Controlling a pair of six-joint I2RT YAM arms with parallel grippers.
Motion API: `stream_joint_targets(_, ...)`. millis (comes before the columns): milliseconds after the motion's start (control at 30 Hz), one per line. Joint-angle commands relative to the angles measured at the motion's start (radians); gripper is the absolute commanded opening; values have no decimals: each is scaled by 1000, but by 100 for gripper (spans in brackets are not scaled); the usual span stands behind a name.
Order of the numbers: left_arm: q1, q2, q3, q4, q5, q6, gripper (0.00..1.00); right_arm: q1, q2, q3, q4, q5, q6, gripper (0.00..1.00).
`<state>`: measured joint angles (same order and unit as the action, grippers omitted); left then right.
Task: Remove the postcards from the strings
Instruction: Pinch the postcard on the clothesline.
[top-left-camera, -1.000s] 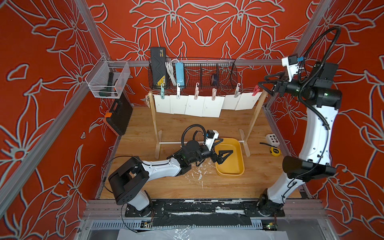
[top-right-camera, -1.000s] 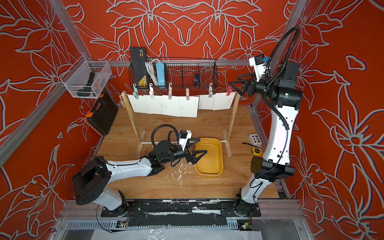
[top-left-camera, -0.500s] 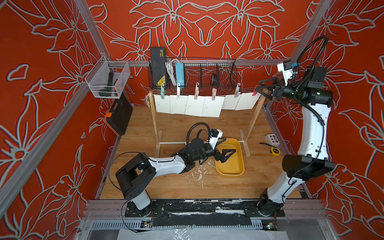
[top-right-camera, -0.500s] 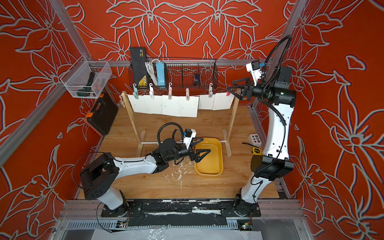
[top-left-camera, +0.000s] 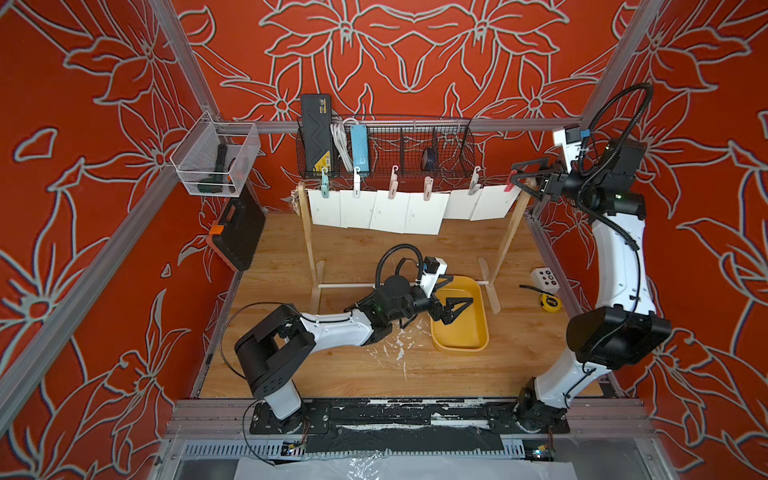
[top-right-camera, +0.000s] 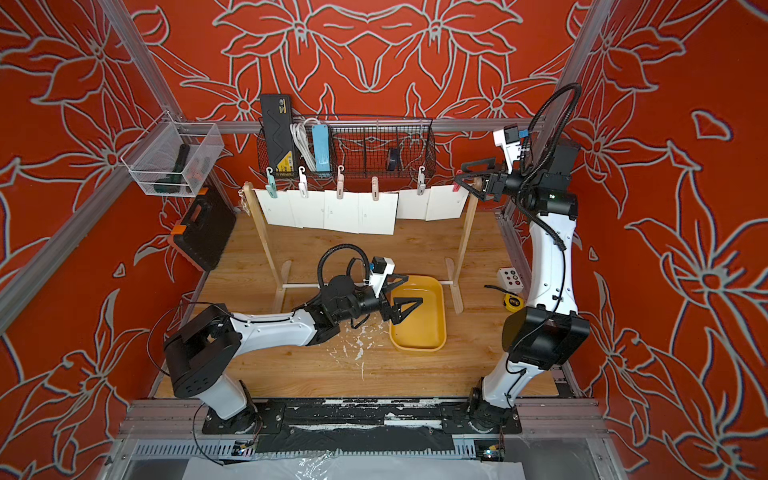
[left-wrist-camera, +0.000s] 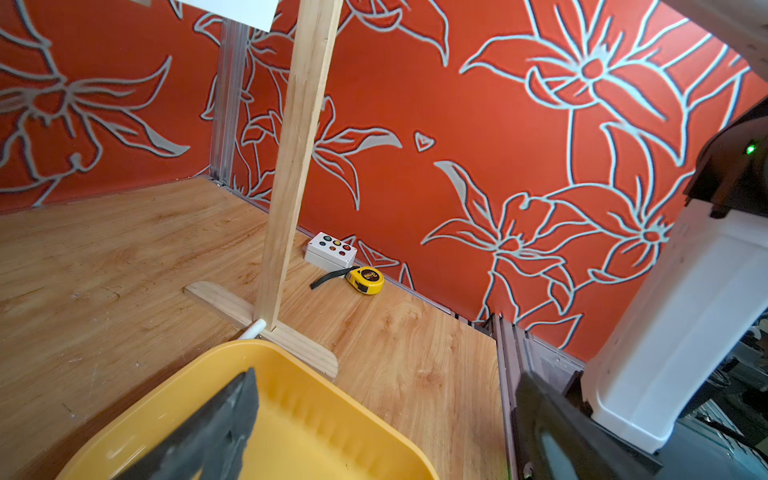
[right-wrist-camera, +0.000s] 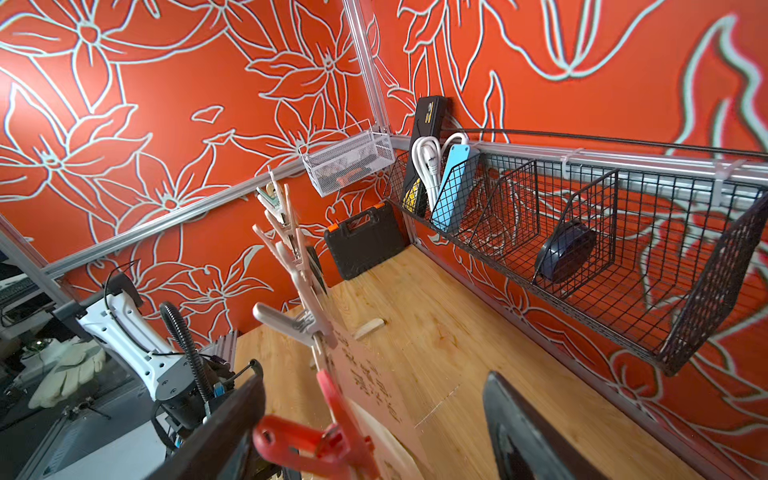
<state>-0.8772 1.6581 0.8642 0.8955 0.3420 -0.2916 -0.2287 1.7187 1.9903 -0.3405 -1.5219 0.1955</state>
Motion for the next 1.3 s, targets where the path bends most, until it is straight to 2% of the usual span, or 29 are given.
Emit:
stream_joint_targets(0,-5,12,20,11,9,-7,95,4,-42,-12,225,-46,144,81)
stream_joint_targets(233,-5,5,13,5,-1,2,95,13,-34,21,201,-43,140,79)
stream_joint_targets(533,-5,27,32,42,-3,-21,95,39,-56,-26,253,-83,171,79)
stream_joint_targets(733,-3,107,117,82,-58,-77,95,40,-58,-46,302,-91,214,79)
stream_joint_targets(900,-3,198,212,157,-110,-162,95,36,-66,-68,298,-47,208,79)
stream_joint_targets(967,-2,228,224,237,-146,-200,95,31,-70,-57,176,-4,122,80)
stream_joint_targets(1067,-2,284,267,312,-203,-249,94,41,-78,-6,-92,75,-103,80)
stream_joint_targets(1167,-3,354,335,377,-249,-260,92,48,-86,-7,-123,90,-132,80)
stream_joint_targets(1267,-3,437,368,525,-323,-255,91,47,-98,-22,-117,102,-131,80)
